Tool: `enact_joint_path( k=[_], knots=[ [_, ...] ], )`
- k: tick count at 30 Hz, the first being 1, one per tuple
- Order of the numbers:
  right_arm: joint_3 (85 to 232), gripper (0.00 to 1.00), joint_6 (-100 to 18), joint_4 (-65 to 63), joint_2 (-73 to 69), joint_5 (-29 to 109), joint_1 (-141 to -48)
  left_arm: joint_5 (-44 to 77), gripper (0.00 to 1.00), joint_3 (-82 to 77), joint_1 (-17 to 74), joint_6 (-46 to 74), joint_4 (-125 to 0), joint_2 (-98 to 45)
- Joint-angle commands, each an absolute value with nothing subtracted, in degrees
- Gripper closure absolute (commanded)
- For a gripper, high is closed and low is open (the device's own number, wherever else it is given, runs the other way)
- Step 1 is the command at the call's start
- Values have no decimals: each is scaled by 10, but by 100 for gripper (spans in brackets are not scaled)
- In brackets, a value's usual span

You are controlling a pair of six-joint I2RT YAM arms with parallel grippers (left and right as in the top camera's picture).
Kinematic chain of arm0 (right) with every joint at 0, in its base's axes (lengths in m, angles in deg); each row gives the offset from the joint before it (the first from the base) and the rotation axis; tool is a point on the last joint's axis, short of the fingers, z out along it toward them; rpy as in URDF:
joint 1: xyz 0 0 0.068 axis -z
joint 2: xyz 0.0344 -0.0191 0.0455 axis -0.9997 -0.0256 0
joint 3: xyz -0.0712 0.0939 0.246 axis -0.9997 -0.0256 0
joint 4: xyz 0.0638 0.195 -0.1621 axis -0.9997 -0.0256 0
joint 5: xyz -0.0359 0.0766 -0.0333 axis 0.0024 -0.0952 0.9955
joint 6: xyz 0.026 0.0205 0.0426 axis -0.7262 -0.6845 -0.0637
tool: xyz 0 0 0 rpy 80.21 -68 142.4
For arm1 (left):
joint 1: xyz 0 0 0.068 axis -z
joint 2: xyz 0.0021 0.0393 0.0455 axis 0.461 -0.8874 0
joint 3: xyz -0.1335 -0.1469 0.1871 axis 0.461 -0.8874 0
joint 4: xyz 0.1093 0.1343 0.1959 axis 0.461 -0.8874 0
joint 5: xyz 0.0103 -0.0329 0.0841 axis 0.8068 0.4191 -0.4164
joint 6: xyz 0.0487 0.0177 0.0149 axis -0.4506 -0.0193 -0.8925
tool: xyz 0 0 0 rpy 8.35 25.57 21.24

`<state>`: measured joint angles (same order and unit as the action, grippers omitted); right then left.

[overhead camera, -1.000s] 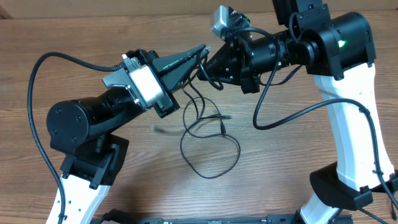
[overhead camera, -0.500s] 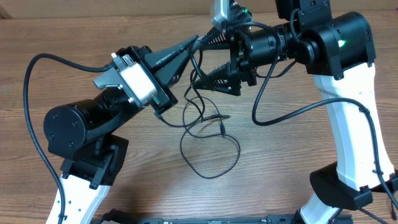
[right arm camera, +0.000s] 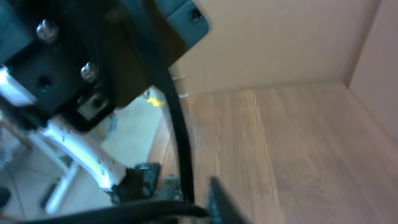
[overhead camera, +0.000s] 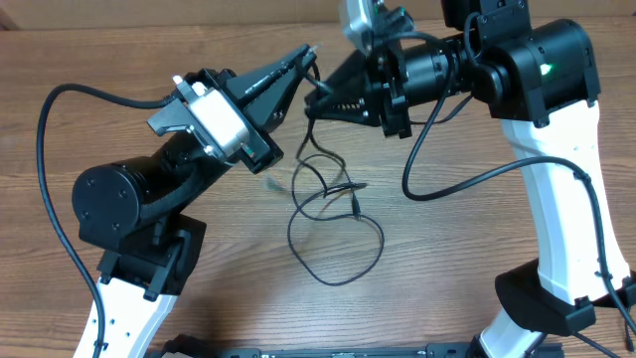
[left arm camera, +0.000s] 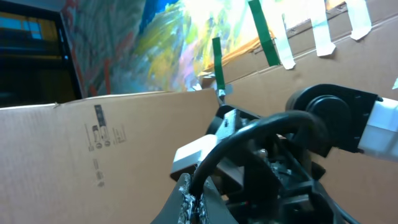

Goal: Untangle cables

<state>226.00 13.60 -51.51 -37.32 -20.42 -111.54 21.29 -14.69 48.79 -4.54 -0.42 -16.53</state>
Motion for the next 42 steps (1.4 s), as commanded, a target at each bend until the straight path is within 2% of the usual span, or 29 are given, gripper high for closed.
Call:
enact_joint_path(
  k=[1,3,4,5,7,8,9,17,26,36,42],
  knots=[
    [2260,96,134,-513,-377,-223,-1117,203,96,-139,488,-39,-4,-167],
    [2260,96,134,-512,-377,-226,-1117,204,96,-139,488,-39,-4,-167],
    [2260,96,132,-511,-377,-226,-1117,204,92,-139,488,-39,-4,-167],
    [2260,96,132,-512,-377,-226,-1117,204,84,-139,488,-40,-6,-167],
    [2260,96,130,-511,-377,-225,-1116,203,50,-139,488,-40,-15,-167],
    [2260,96,130,-511,-377,-223,-1114,203,12,-139,488,-40,-22,-167],
    [2260,96,129,-511,-377,-219,-1112,203,0,-139,488,-40,-30,-167],
    [2260,96,-39,-457,-377,-116,-1047,201,0,-139,459,-40,-103,-167],
    [2260,96,-258,-344,-377,-150,-957,182,0,-139,443,-45,-272,-167],
    [2260,96,-565,-100,-377,-151,-899,182,0,-139,443,-58,-509,-187],
    [2260,96,-715,52,-377,-150,-898,182,0,-139,444,-57,-581,-214]
  ],
)
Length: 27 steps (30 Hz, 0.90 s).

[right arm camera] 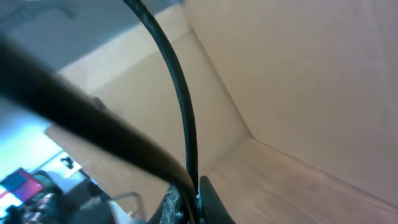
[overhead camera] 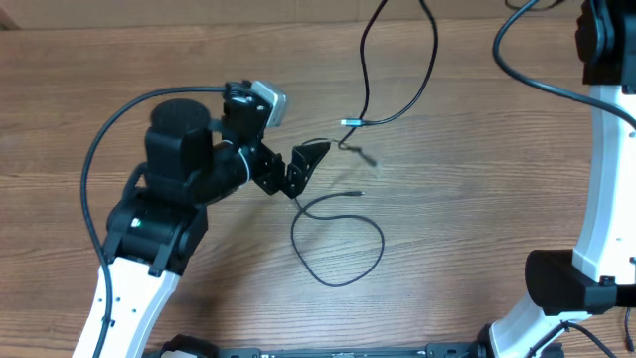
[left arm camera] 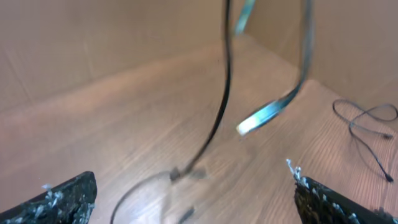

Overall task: Untangle cables
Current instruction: 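Pull the right gripper up and away to the right, drawing the cable out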

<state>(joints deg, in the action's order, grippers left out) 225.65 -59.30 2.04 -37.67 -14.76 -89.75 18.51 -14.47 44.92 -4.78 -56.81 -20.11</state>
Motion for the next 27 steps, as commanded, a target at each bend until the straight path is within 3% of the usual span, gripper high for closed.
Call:
enact_joint_path(
  k=[1,6,11,21,27],
  knots=[
    [2260,96,-728,72,-377,-150,-897,182,0,-139,444,-57,-589,-219],
    [2260,96,-758,110,-377,-150,-887,182,0,-139,444,-57,-615,-240],
    [2260,96,-741,54,-377,-150,-882,182,0,-139,443,-58,-616,-258],
    [2260,96,-500,-325,-377,-98,-882,165,0,-139,443,-57,-612,-285],
    [2260,96,-448,-436,-377,-114,-892,165,0,-139,444,-57,-610,-303]
  ],
)
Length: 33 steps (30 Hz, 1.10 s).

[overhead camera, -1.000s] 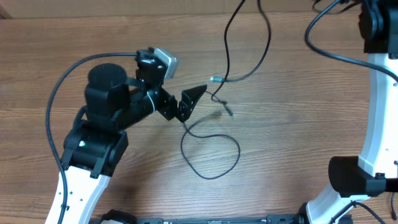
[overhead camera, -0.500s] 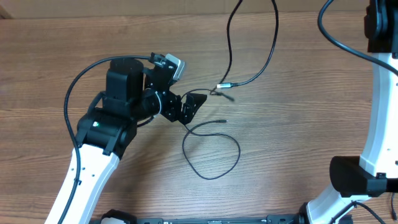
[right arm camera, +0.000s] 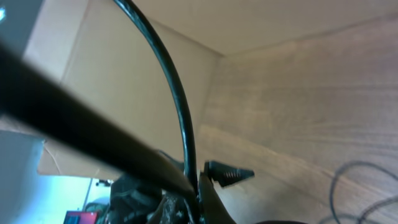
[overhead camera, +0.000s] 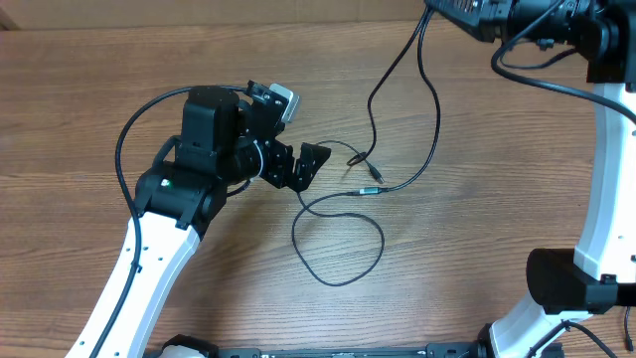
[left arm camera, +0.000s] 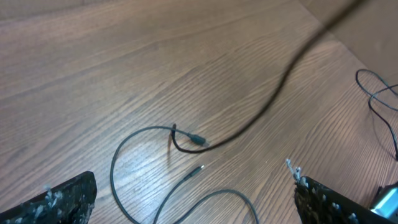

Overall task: Untangle cables
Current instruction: 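Pull the right gripper up and away to the right, drawing the cable out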

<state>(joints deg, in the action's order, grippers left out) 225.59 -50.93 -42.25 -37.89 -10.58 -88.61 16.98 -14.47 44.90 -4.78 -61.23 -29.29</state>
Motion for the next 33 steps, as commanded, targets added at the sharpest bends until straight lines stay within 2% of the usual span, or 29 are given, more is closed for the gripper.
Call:
enact_joint_path(
  k=[1,9,15,21,26,30,33],
  knots=[
    [2260,96,-442,-445,-377,-122,-895,166,0,-139,444,-57,-610,-307],
    [2260,96,-433,-428,-377,-228,-919,166,0,-139,443,-57,-611,-325],
    [2260,96,-438,-394,-377,-282,-918,108,1,-139,443,-57,-611,-329],
    [2260,96,-454,-368,-377,-287,-918,85,0,-139,444,-122,-629,-370],
    [2260,96,-464,-347,-377,-292,-918,71,0,-139,444,-117,-639,-433],
    [2260,96,-470,-306,-377,-279,-913,121,0,-139,444,-108,-634,-469],
    [2260,96,-470,-272,-377,-217,-896,163,0,-139,444,-108,-618,-474]
  ],
)
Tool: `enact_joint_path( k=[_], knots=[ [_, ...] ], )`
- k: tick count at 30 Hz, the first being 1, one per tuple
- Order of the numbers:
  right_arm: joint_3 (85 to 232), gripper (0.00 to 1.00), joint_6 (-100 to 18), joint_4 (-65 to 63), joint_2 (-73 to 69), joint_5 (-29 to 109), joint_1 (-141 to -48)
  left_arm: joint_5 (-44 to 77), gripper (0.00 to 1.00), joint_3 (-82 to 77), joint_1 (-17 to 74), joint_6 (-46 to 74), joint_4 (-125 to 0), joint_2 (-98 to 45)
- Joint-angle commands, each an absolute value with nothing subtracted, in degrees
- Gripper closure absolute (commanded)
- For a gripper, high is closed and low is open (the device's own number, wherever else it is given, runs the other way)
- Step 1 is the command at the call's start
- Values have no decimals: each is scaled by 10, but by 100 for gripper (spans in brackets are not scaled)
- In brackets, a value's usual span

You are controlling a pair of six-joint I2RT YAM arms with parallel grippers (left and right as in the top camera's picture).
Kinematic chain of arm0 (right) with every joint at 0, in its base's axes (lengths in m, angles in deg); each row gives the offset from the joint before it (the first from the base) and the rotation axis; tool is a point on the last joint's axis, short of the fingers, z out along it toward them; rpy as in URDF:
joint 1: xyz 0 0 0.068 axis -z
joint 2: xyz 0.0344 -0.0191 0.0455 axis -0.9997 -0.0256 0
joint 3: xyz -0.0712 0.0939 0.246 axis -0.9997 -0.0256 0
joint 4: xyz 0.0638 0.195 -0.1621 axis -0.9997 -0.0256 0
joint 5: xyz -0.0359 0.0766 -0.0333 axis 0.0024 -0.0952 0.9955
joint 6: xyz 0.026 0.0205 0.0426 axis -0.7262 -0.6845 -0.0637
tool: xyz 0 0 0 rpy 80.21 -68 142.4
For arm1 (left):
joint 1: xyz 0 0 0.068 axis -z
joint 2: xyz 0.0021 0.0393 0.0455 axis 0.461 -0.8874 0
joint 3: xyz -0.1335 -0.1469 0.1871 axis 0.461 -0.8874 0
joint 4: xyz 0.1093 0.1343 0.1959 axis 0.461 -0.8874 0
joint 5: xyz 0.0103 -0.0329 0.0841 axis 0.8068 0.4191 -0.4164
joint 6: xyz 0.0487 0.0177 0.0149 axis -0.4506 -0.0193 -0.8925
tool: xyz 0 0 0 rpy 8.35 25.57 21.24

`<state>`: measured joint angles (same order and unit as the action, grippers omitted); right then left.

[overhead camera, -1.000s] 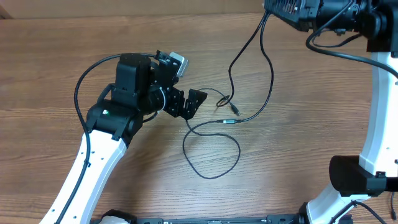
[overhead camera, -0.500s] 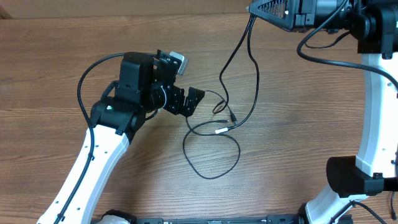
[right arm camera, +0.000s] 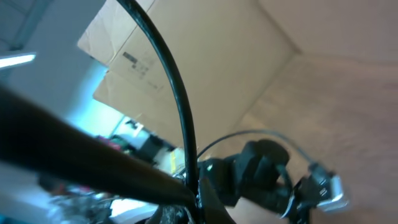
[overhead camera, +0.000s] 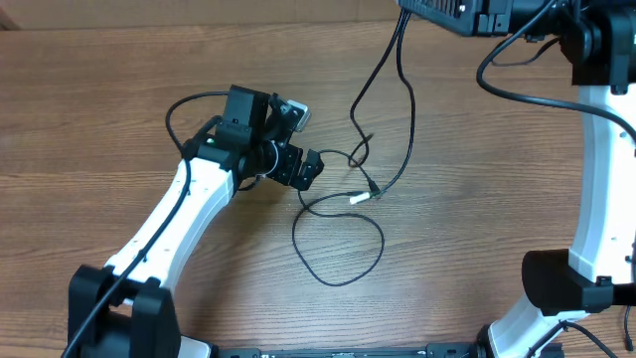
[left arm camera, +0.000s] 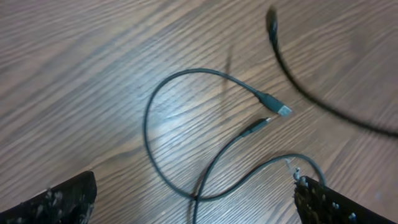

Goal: Untangle cables

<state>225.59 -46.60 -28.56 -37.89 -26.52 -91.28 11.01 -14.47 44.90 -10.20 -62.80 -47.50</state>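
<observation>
Two thin black cables are in view. One lies on the wooden table as a loose loop (overhead camera: 338, 249), its silver plug (left arm camera: 283, 111) and a thin tip (left arm camera: 261, 124) close together. The other cable (overhead camera: 407, 89) hangs in two strands from my right gripper (overhead camera: 402, 10), which is shut on it (right arm camera: 196, 193); its lower ends (overhead camera: 363, 196) reach the table beside the loop. My left gripper (overhead camera: 303, 169) hovers low over the lying cable, wide open (left arm camera: 193, 205) with nothing between its fingers (left arm camera: 56, 199).
Cardboard walls (overhead camera: 199, 12) close the table at the back. The left arm's own thick cable (overhead camera: 189, 104) arcs above its forearm. The right arm's white column (overhead camera: 596, 169) stands along the right side.
The left gripper has come lower over the lying cable, still open. The right gripper has shifted a little left, and the hanging cable's strands now sit further left.
Both grippers first met high above the table with the cables hanging in a tangle below. Then the left gripper was open near the table, one cable lay there and the right held the other high. The hanging cable's ends have since come down beside the loop.
</observation>
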Motion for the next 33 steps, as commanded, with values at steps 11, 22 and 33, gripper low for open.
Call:
enact_joint_path(
  k=[11,22,33],
  knots=[
    [2260,96,-470,-308,-377,114,-799,182,0,-139,444,-108,-610,-473],
    [2260,96,-469,-321,-377,319,-693,163,0,-139,444,-109,-610,-473],
    [2260,96,-469,-330,-377,410,-602,124,0,-139,444,-109,-610,-473]
  ],
)
